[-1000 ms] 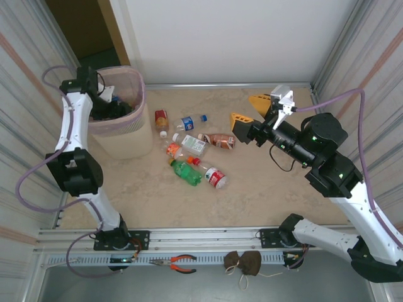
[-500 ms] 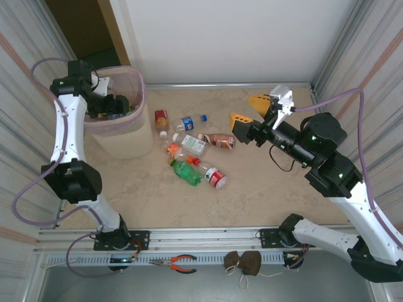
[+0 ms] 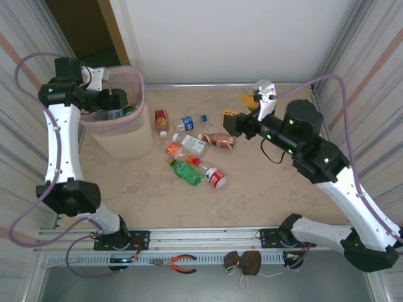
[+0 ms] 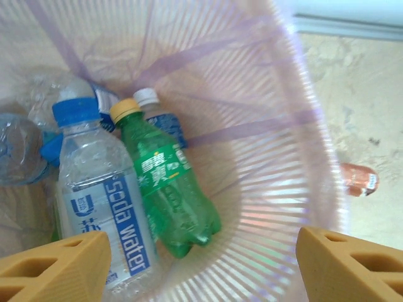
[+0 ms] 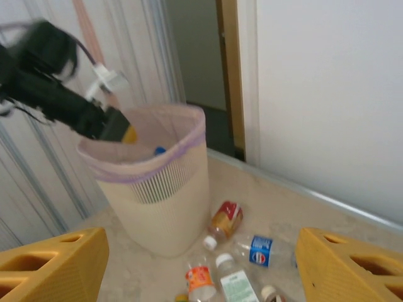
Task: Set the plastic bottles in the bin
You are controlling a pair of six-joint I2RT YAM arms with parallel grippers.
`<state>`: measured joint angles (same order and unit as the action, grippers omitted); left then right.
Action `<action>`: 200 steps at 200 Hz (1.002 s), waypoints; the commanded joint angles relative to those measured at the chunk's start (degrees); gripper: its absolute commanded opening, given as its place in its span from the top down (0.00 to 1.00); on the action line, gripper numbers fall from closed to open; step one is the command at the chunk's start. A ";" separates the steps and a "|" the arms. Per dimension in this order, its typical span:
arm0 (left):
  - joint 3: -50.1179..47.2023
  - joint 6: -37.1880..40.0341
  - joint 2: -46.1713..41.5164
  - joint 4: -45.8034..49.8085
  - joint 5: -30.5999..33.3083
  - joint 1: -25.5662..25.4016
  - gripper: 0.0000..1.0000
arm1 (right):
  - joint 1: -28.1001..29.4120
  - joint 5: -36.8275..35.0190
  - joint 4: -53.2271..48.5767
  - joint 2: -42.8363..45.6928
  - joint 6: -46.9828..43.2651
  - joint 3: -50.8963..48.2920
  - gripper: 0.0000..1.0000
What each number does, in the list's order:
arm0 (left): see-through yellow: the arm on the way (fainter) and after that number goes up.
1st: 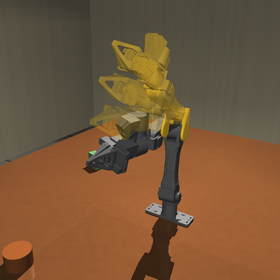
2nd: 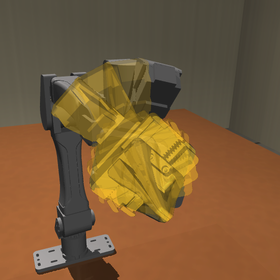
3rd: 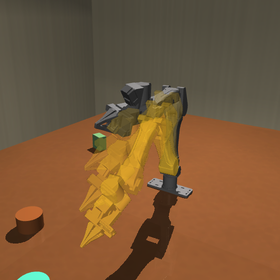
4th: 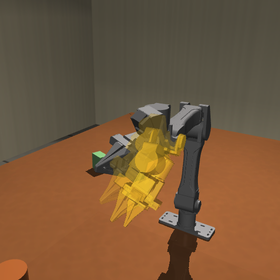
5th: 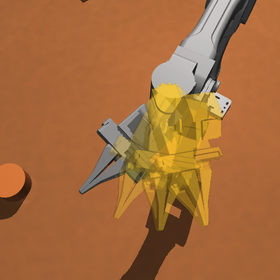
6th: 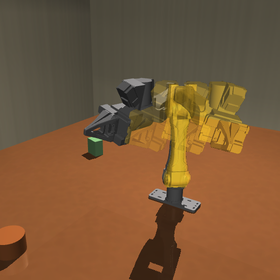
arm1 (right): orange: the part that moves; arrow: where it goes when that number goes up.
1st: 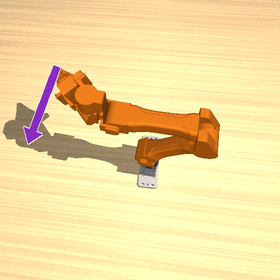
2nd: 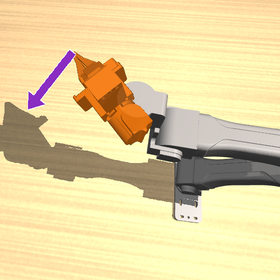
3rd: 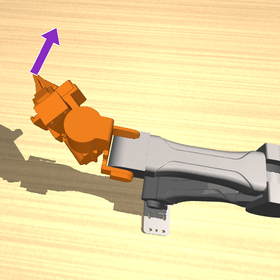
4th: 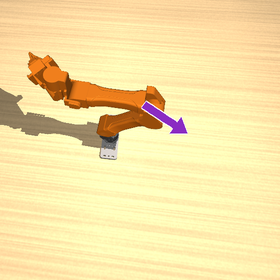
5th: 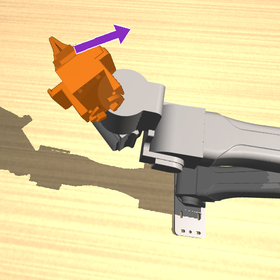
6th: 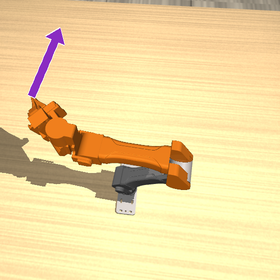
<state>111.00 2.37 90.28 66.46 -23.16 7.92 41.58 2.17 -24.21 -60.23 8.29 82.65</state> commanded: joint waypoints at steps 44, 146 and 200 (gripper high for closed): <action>-9.04 -4.53 -10.65 -9.52 -11.64 0.16 0.23 | -0.29 1.07 -12.46 -7.66 -1.96 1.14 0.23; -20.14 -9.64 -18.02 -18.46 -17.78 0.17 0.25 | 0.24 2.63 -24.29 -27.49 -1.54 -2.30 0.28; -21.86 -10.46 -18.80 -19.75 -18.84 0.16 0.25 | 0.94 3.68 -26.83 -40.99 -0.52 -1.21 0.28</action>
<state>90.00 -7.16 73.19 48.90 -39.83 7.92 41.78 4.60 -47.92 -97.21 7.20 80.66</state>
